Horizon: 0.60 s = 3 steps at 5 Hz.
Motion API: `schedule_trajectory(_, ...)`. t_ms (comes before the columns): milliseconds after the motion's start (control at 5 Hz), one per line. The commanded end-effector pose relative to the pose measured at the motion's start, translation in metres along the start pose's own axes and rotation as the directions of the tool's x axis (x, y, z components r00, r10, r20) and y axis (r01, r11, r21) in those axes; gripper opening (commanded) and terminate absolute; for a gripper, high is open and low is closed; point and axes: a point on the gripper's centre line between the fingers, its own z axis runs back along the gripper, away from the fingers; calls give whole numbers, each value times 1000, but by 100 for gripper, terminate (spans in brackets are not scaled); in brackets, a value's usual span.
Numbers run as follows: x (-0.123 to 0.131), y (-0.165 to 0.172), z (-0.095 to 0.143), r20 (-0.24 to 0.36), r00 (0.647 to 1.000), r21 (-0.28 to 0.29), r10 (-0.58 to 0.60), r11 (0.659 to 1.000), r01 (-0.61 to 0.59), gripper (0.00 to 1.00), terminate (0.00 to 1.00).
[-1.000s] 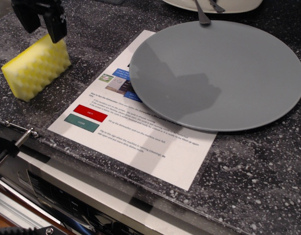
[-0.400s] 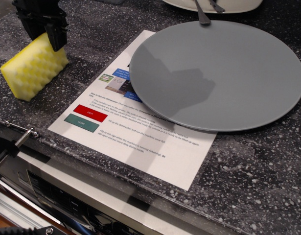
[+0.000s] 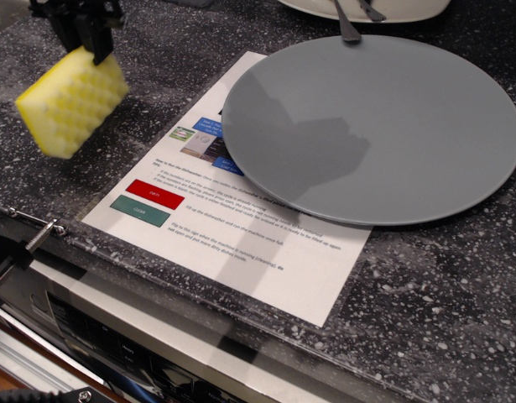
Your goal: Pick up sponge and wipe plate
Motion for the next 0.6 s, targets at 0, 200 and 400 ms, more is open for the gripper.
schedule_trajectory(0, 41, -73, 30, 114, 985, -36, 129, 991, -126, 0, 0)
schedule_trajectory(200, 53, -112, 11, 189, 963, -33, 194, 981, -191, 0, 0)
schedule_trajectory(400, 67, -137, 17, 217, 942, -58, 255, 967, -248, 0, 0)
